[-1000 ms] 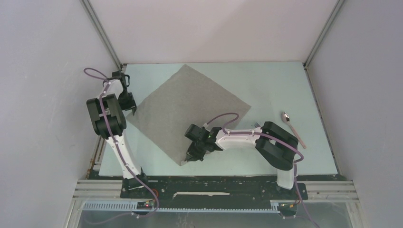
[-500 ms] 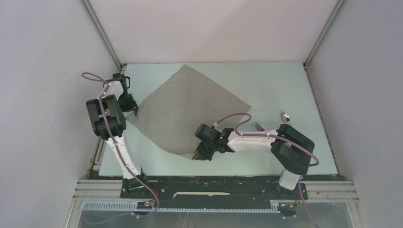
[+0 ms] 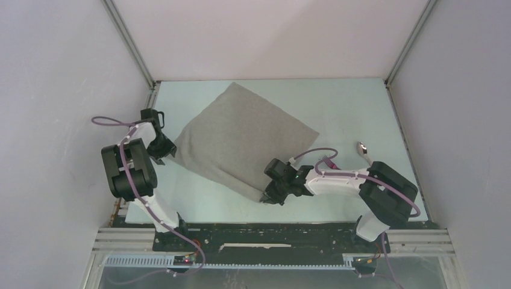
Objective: Fold the napkin into a case and place the utensils inside
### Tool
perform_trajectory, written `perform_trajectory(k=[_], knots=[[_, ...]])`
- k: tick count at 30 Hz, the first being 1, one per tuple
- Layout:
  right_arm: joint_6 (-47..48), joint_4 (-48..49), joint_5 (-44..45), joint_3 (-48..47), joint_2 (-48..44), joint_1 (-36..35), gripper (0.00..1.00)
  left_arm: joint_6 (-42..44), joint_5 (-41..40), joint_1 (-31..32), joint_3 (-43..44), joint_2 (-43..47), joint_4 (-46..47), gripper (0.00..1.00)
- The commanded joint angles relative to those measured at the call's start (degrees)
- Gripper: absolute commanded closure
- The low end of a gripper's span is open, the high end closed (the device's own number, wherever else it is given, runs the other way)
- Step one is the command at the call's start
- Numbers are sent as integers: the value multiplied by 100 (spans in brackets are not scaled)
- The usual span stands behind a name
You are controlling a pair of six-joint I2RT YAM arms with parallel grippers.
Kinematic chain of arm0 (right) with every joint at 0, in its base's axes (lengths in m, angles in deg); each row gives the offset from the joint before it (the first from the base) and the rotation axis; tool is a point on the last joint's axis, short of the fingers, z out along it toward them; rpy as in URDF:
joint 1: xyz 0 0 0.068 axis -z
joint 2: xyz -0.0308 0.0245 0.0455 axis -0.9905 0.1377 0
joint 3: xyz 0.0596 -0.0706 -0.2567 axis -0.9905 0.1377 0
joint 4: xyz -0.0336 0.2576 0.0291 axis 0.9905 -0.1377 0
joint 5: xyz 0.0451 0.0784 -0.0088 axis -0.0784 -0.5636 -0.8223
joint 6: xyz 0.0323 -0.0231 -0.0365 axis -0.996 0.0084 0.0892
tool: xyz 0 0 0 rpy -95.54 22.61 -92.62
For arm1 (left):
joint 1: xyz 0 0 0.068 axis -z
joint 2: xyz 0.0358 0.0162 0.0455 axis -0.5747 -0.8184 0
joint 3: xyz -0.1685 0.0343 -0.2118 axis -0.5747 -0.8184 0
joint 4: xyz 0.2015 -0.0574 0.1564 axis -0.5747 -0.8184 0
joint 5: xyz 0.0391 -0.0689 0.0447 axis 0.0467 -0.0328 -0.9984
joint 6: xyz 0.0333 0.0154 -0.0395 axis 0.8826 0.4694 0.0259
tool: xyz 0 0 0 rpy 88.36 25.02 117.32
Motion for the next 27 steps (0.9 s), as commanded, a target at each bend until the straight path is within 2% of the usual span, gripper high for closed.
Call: perform_trajectory(k=[1, 5, 9, 18, 22, 25, 27], knots=[[-105, 55, 242, 163, -395, 80, 100, -286, 228, -108, -82, 380, 544, 44], [-112, 131, 181, 166, -364, 110, 100, -474, 239, -90, 4, 210, 482, 44], [-119, 173, 151, 167, -376, 142, 100, -604, 115, -78, 269, -122, 382, 50], [-110, 204, 127, 164, -364, 146, 100, -666, -450, -35, 1032, -771, -211, 46], [-120, 214, 105, 164, -390, 162, 100, -895, -370, -9, 1187, -904, -580, 46], [-134, 201, 129, 165, -465, 164, 100, -966, -169, 22, 994, -843, -430, 47], [-151, 183, 151, 196, -547, 170, 100, -1020, 0, 21, 862, -853, -260, 52]])
